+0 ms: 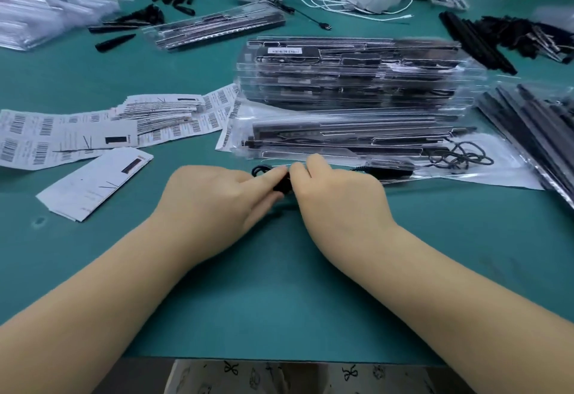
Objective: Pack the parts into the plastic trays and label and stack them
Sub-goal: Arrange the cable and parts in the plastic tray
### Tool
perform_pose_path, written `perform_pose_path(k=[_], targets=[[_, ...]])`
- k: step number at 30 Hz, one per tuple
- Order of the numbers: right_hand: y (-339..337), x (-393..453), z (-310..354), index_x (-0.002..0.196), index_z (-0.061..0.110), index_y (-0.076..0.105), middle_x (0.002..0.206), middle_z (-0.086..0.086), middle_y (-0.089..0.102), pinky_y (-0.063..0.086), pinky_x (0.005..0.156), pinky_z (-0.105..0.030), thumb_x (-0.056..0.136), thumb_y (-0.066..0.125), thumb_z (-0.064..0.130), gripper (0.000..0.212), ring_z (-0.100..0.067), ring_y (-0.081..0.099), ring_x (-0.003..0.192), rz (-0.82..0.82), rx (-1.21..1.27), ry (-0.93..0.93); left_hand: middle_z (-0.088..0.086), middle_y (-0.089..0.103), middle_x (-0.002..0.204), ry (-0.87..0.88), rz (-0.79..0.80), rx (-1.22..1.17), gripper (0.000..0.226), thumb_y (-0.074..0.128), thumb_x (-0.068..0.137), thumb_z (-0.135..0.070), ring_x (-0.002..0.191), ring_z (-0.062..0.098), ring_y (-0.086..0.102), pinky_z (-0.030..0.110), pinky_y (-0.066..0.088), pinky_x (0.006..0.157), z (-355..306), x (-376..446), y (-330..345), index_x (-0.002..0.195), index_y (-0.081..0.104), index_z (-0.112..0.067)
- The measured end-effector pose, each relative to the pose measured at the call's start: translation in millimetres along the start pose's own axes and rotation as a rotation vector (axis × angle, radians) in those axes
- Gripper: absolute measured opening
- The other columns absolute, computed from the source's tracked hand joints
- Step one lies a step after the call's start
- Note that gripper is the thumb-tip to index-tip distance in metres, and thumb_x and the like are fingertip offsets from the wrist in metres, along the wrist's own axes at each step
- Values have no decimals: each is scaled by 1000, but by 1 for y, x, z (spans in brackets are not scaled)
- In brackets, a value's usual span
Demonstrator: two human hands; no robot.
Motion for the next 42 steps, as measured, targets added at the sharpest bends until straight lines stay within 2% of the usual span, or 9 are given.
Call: perform_pose_path(k=[5,7,13,16,20,26,31,37,42], targets=[[19,-7,-4,119,21,51,99,5,59,31,56,-27,97,41,34,28,-19,64,82,260,126,-146,5,72,70,-247,7,-106,28,53,87,-33,60,30,67,36,51,48,12,4,7,105,74,-27],[15,-4,-5,121,21,41,113,3,56,28,65,-31,99,31,45,34,-23,58,100,280,291,-189,0,74,89,-335,69,-98,26,51,93,-37,82,29,68,34,51,62,17,7,15,111,70,-37],[20,-4,-20,90,25,42,90,7,50,17,47,-28,95,40,16,10,-21,55,80,168,191,-51,-11,69,93,-518,175,-163,25,51,91,-44,89,20,59,27,39,62,29,8,22,112,65,-48],[14,-8,-16,77,17,65,80,5,63,23,42,-20,75,62,5,12,-23,57,57,42,161,-44,-9,61,95,-453,134,-166,22,55,91,-40,92,19,57,30,44,65,24,11,21,107,69,-42],[-8,-5,-10,52,15,58,62,1,52,8,43,-19,58,69,6,15,-17,42,43,-180,4,-131,-2,66,94,-358,32,-201,15,65,88,-29,92,26,53,44,52,67,19,11,17,98,76,-27],[9,-25,0,84,12,75,67,2,56,17,46,-26,70,46,10,32,-14,53,55,-127,-120,-226,-3,70,94,-398,15,-204,16,63,89,-29,92,25,62,33,50,68,21,11,19,99,75,-28],[10,-36,-8,107,-9,67,79,-15,63,49,54,-35,75,63,3,34,-31,60,65,-209,118,-205,-9,70,93,-455,58,-238,18,60,90,-35,94,17,60,35,50,71,28,13,24,101,74,-32],[15,-35,-5,106,-9,67,101,-20,67,54,82,-37,72,68,10,40,-34,65,90,-133,83,-212,-8,70,89,-438,61,-262,17,62,90,-32,88,17,59,31,47,67,27,13,24,102,74,-30],[6,-35,-17,99,-12,67,92,-23,65,54,73,-36,71,69,11,37,-36,64,82,-178,178,-168,-10,71,92,-454,64,-255,17,61,90,-33,91,18,60,33,50,70,28,12,23,101,74,-31]])
Point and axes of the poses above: each hand's wrist, its own x-axis towards the middle knuckle, its own y-axis out of the palm, z = x × y, the point moved 8 cm from there along x, towards the middle knuckle
